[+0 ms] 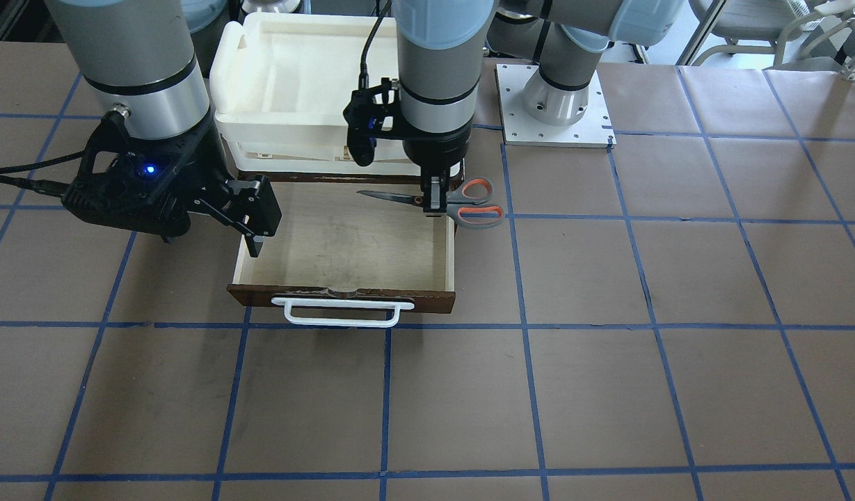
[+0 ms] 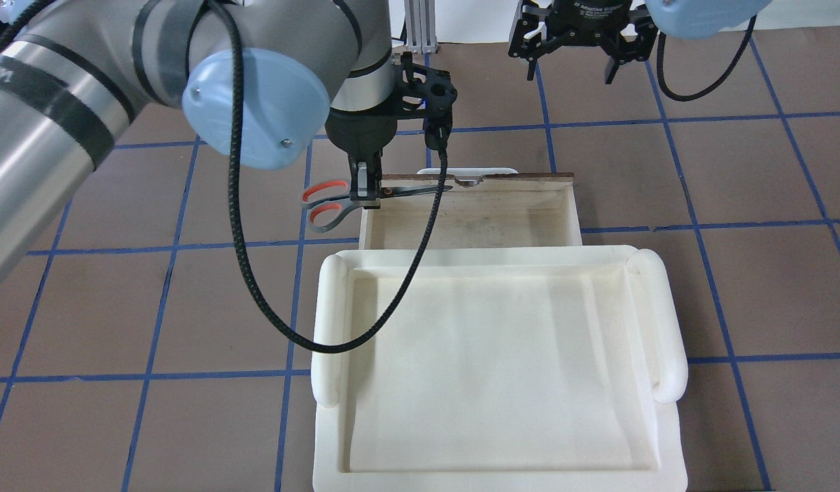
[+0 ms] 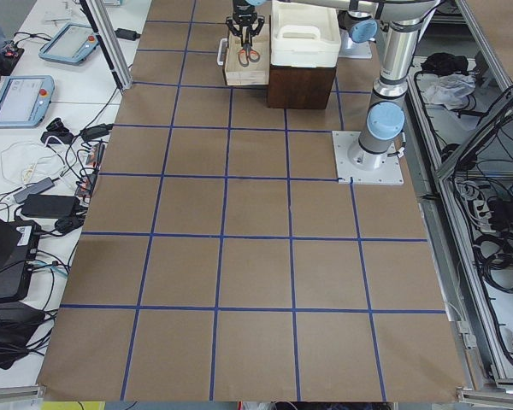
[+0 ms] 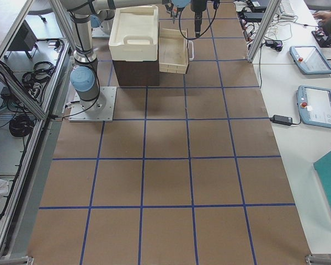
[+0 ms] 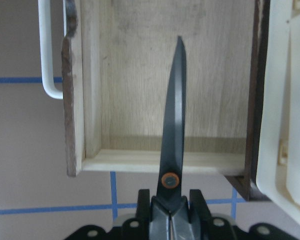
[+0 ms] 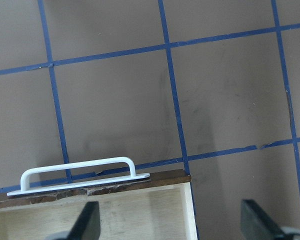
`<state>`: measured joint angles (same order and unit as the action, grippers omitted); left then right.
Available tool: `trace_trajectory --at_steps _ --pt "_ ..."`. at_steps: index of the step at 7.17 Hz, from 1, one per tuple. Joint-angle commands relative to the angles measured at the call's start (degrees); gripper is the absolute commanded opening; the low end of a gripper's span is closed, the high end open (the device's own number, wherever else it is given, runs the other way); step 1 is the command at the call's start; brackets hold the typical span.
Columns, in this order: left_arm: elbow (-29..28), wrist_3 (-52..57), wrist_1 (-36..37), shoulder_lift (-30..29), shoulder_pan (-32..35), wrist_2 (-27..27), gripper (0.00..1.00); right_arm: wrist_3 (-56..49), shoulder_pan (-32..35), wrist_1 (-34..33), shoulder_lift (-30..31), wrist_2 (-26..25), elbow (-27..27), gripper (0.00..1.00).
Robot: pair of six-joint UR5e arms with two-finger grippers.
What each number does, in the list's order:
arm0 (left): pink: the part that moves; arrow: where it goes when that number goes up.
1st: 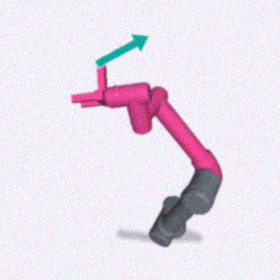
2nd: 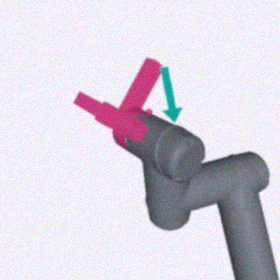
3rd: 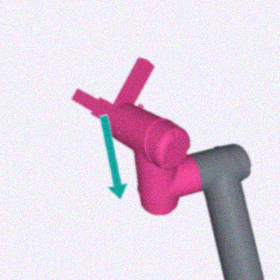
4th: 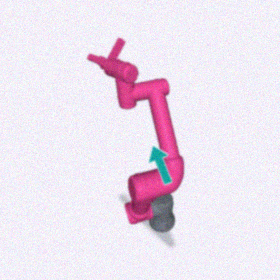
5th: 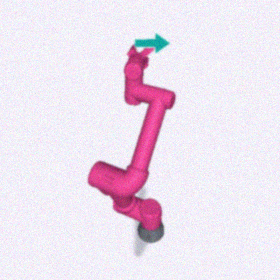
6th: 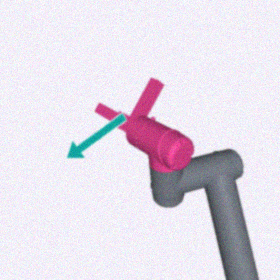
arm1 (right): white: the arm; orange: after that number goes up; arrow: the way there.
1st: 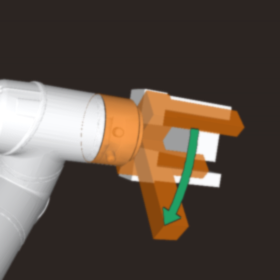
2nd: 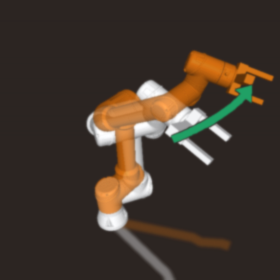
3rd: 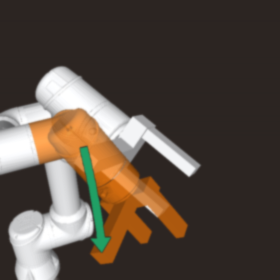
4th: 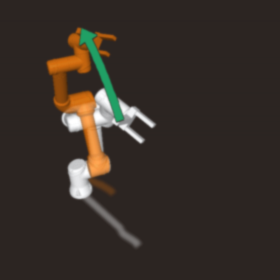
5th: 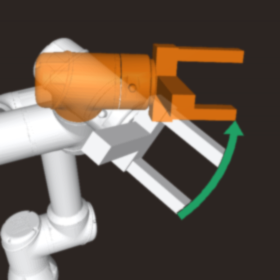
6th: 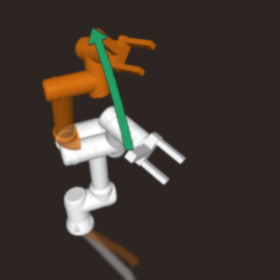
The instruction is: Place scissors in drawer with both arms
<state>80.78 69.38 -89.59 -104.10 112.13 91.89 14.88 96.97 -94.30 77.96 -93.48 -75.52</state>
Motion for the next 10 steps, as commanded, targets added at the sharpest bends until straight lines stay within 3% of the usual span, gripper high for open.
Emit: trace_trajectory --at_steps 1,3,10 --pt "-1.9 -2.3 2.5 -5.0 4.6 0.7 0.03 -5.8 -0.7 0.2 0.1 0.1 -0.7 1.0" --pt "-1.9 -4.3 4.2 -7.7 8.2 1.0 0.01 -9.5 -1.3 0.2 0.1 0.9 -0.8 1.0" --pt "0.3 -7.7 6.5 -10.4 10.1 0.5 0.01 -15.1 -4.6 0.4 0.1 1.8 -0.9 1.0"
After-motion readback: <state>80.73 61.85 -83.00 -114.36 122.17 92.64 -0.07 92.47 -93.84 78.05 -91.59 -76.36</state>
